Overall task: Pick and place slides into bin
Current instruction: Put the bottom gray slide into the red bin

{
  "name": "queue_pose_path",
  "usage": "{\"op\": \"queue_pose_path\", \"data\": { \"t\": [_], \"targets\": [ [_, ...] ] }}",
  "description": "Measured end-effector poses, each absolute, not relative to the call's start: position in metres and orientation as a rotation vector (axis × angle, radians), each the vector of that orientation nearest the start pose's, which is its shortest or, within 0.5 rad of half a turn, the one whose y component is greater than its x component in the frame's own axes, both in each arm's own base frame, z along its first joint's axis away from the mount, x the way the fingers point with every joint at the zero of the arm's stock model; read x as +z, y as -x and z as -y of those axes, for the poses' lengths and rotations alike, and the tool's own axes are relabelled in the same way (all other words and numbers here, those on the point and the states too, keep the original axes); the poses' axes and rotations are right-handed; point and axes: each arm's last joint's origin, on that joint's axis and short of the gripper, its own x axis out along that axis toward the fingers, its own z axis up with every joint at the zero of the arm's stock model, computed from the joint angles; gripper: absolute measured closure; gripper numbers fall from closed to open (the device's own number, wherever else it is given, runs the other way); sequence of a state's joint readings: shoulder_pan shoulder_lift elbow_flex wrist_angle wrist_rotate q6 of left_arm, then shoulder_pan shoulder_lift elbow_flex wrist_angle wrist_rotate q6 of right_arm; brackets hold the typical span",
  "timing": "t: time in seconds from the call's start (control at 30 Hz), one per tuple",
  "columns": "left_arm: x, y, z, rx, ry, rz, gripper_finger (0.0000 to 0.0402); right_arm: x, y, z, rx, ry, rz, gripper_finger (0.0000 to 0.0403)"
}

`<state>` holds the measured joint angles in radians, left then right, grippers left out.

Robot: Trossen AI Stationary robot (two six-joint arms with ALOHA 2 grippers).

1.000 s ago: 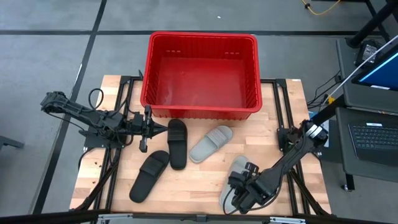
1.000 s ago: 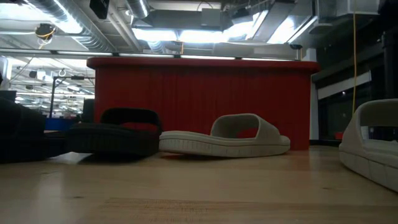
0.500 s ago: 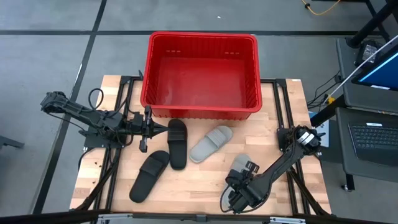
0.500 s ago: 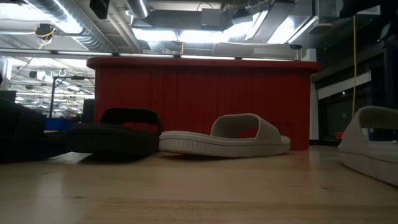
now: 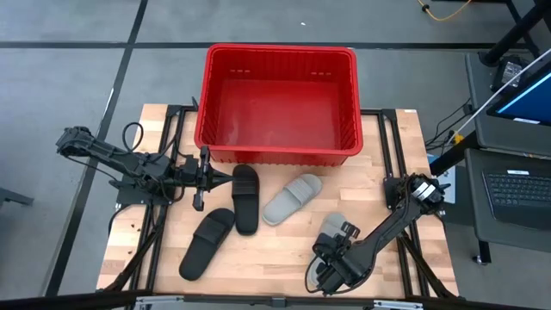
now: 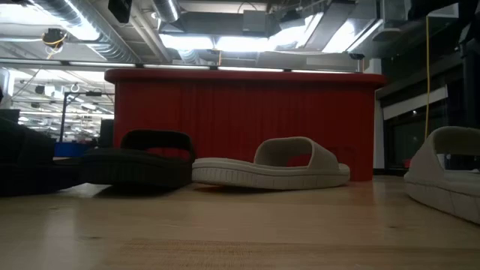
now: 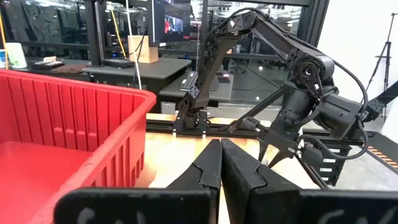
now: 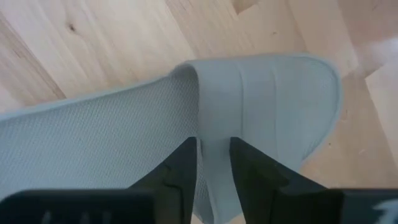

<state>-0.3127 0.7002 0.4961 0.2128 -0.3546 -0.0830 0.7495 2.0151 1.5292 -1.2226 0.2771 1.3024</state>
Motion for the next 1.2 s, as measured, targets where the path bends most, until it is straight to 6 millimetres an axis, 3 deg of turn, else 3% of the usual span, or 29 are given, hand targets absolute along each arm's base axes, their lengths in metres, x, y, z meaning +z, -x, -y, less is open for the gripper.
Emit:
{"op": "queue_pose_path", "data": {
  "t": [0.57,0.8,1.2],
  "targets": [
    [0.283,-0.16,0.041,0.041,0.085,0.007,0.0398,0.187,-0.27,-0.238,-0.625,-0.147,-1.385,0.0321],
    [0.283,-0.16,0.041,0.041,0.084,0.007,0.0398,0.187,-0.27,-0.238,-0.667,-0.192,-1.363,0.0392],
    [0.283,-0.16,0.043,-0.022,0.041,0.004,0.0399,0.197,-0.276,-0.244,-0.64,-0.25,-1.316,0.0401]
  ]
}}
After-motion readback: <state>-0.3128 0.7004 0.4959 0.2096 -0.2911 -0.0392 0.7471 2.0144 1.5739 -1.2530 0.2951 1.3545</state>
